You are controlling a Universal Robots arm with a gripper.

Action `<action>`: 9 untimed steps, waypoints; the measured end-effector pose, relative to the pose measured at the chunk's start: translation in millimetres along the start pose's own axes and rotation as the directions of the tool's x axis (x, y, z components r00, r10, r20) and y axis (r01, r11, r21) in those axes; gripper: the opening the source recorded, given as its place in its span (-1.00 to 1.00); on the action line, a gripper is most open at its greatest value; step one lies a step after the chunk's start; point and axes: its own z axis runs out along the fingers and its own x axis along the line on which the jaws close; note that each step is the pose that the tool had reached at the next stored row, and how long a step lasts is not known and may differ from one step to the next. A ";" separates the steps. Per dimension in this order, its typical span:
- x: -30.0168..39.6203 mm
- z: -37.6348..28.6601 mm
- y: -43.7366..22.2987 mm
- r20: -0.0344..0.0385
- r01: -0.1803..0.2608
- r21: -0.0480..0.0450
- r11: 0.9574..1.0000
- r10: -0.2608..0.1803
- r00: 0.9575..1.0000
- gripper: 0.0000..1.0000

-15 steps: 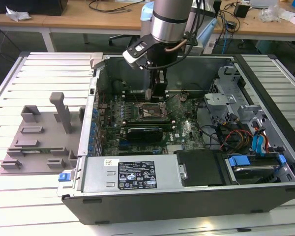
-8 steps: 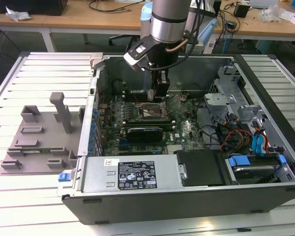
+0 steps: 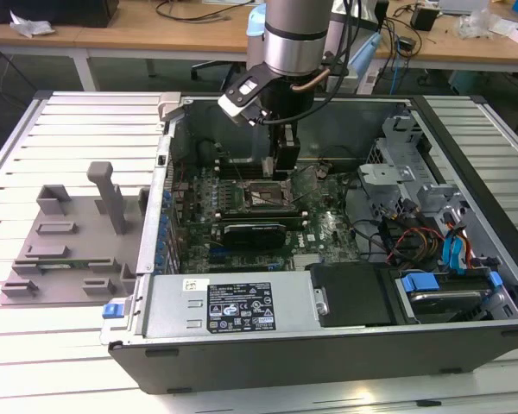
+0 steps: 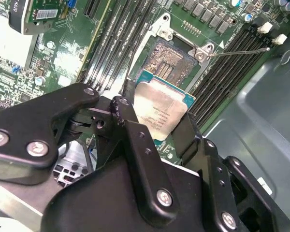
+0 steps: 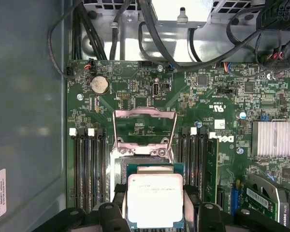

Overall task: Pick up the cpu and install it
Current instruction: 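Place the cpu into insertion slot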

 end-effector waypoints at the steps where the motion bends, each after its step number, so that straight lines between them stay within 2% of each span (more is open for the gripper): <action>1: 0.0 0.0 0.0 0.000 0.000 0.000 1.000 0.000 1.000 0.09; 9: 2.8 2.4 -3.2 0.001 0.000 0.000 1.000 0.000 1.000 0.09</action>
